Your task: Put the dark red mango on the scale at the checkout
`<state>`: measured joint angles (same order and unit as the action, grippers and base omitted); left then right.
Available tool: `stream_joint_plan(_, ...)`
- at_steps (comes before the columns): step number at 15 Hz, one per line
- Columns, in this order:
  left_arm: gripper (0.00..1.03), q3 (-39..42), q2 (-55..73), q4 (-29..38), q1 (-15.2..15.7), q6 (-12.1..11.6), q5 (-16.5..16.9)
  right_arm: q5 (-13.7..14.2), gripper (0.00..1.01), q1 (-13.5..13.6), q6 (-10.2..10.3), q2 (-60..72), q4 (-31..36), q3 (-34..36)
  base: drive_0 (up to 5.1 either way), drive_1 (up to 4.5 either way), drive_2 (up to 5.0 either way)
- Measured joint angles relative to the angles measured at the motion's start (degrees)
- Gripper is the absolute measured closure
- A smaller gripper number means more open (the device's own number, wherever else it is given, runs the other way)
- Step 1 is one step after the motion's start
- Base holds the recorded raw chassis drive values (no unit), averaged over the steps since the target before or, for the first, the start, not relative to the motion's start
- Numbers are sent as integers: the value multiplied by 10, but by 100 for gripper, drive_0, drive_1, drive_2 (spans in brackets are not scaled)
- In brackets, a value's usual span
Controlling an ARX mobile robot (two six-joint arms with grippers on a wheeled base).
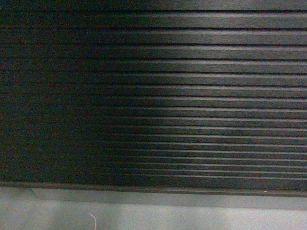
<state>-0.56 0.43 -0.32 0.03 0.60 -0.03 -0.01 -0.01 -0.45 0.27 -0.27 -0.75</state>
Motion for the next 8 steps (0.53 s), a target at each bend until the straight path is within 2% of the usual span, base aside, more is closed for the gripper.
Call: stream_joint_plan(8,5,0,0,0,0,0,0,0,3,0,0,0,0,0,0,0,0)
